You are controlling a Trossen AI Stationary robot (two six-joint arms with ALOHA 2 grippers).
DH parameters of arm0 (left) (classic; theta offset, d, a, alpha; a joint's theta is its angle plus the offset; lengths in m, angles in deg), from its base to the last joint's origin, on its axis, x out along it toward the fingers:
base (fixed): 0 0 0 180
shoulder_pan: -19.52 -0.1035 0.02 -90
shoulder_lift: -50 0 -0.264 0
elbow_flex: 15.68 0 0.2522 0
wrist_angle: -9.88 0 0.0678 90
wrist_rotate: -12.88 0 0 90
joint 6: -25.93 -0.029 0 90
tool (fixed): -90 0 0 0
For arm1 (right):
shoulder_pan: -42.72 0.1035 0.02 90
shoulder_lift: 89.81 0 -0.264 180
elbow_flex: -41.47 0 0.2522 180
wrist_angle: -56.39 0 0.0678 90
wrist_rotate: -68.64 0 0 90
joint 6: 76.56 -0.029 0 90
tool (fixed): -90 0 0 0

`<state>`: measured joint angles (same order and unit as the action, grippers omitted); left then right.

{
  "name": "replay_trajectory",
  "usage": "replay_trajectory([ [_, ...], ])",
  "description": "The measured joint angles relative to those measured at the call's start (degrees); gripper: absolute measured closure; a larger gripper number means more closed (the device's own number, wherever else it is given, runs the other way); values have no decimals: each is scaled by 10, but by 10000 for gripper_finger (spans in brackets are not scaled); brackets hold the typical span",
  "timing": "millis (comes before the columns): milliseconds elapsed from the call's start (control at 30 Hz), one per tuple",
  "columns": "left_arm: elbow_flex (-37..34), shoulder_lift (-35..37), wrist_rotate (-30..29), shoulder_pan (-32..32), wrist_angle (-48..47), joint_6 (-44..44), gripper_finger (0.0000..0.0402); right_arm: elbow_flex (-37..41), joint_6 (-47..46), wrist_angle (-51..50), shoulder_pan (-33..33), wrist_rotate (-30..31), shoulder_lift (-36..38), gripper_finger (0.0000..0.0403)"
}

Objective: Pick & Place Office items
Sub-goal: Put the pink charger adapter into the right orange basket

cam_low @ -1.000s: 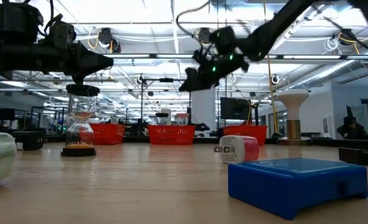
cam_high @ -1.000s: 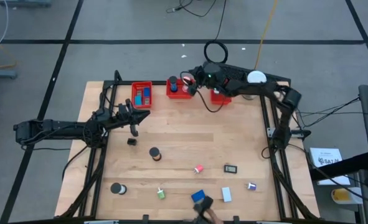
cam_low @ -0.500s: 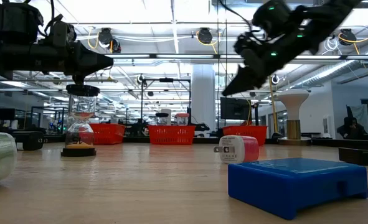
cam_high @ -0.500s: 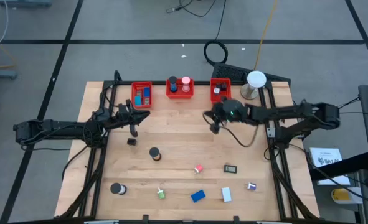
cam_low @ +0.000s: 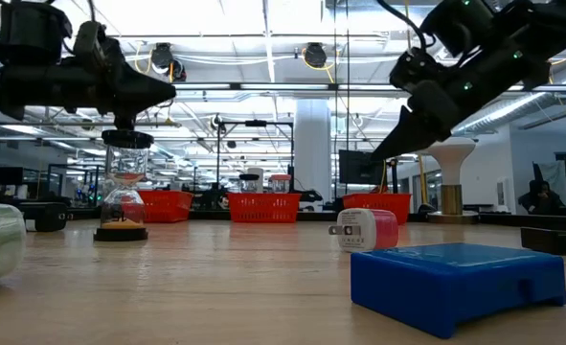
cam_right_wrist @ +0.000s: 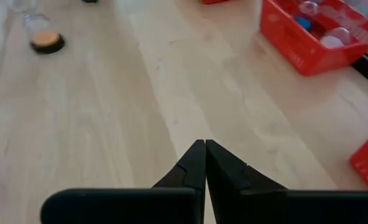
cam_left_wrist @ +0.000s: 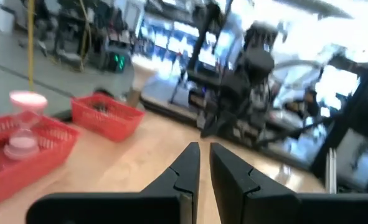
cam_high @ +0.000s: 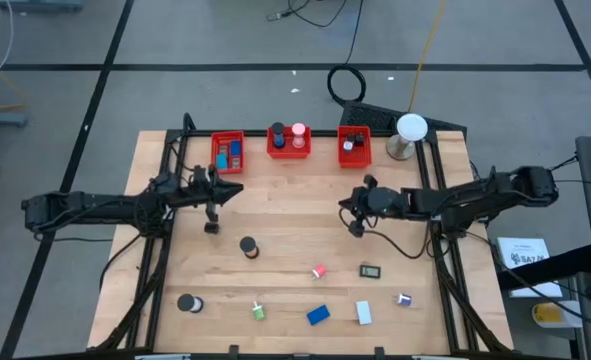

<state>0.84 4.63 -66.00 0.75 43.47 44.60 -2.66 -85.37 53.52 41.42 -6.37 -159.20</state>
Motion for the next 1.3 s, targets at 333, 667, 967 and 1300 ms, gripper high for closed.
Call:
replay_trajectory([
  [333, 135, 0, -38, 72, -337, -102, 396, 0, -10, -32, 41, -2, 0, 382],
  [667, 212, -46, -254, 216, -435, -121, 399, -37, -27, -136, 98, -3, -1, 341],
  [967, 213, -197, -337, 315, -234, -106, 399, -76, -25, -91, 161, -96, -82, 248],
  [1300, 253, -296, -352, 349, -188, -82, 395, -116, 16, -1, 187, -155, -190, 171],
])
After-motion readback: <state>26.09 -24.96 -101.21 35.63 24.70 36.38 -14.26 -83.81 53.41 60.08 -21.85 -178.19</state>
